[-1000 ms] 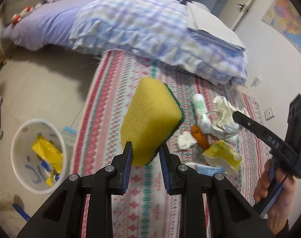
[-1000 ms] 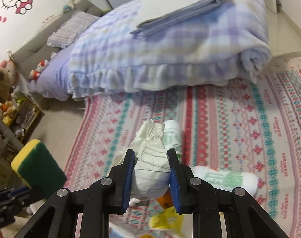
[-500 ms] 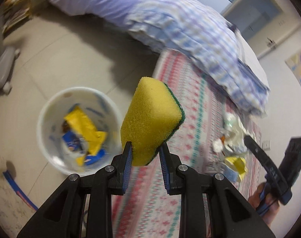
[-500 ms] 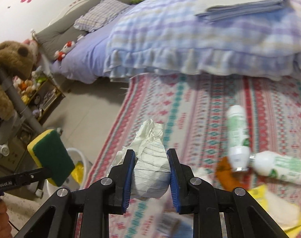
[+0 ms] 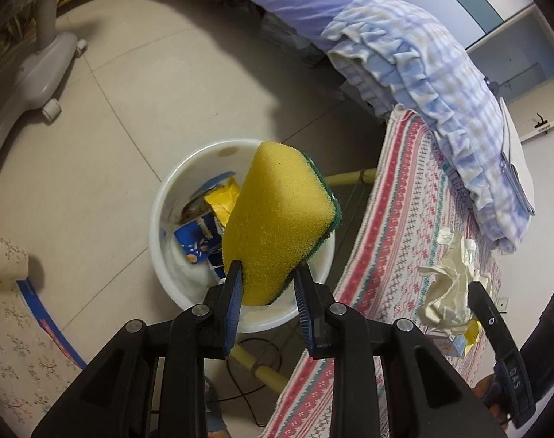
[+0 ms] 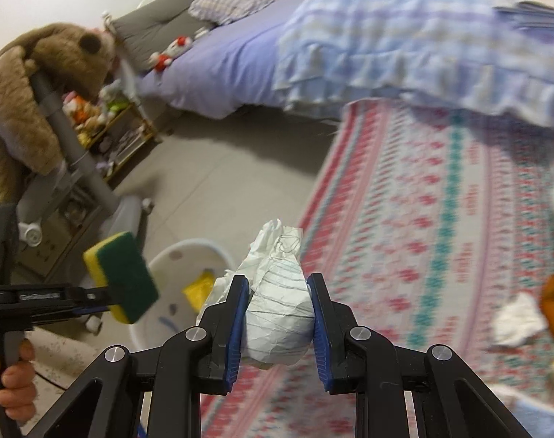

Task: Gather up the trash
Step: 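Carry sponge and tissue to the wastebasket and release them inside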

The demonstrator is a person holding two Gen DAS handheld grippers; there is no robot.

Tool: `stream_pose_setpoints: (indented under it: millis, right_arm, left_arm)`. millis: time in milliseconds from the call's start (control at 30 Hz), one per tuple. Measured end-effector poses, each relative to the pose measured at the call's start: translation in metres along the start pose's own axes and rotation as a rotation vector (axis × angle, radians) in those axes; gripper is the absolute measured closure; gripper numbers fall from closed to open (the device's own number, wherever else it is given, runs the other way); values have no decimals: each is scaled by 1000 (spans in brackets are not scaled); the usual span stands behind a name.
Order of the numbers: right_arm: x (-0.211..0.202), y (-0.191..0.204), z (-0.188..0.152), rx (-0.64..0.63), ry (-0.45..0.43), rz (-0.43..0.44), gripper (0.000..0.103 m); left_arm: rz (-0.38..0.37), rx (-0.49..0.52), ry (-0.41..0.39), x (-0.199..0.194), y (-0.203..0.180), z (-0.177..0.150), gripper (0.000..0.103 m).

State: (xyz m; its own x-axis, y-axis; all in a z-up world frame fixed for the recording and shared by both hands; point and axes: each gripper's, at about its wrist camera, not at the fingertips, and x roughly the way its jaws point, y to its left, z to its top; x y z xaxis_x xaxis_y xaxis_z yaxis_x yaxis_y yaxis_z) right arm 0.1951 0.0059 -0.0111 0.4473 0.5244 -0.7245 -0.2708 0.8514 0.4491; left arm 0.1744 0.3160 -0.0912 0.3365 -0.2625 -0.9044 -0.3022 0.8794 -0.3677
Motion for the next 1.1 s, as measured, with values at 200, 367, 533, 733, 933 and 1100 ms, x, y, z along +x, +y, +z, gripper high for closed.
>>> stream_pose_setpoints:
  millis: [200,367,533,733,933,1100]
  right_arm:
    - [28,36,-2,-42,34,20,74]
    - [50,59,0,-64,56,33,74]
    - [71,77,1,-83,74,43,74]
    - [100,103,-1,-104,108,72,69]
    - [120,116,-5,-127,154,30,32]
    - [102,103,-6,-123,156,6,32]
  left_arm:
    - [4,-37,58,15,15,8,57]
    - [-16,-118,31,5,35,11,55]
    - [-30,-199,-23,-13,49,13,55]
    - [-9,-204,-61,-25,49,14,55]
    - [-5,-176,-54,-26,41,9,55]
    - [-12,-129,-62,-33,21,5,55]
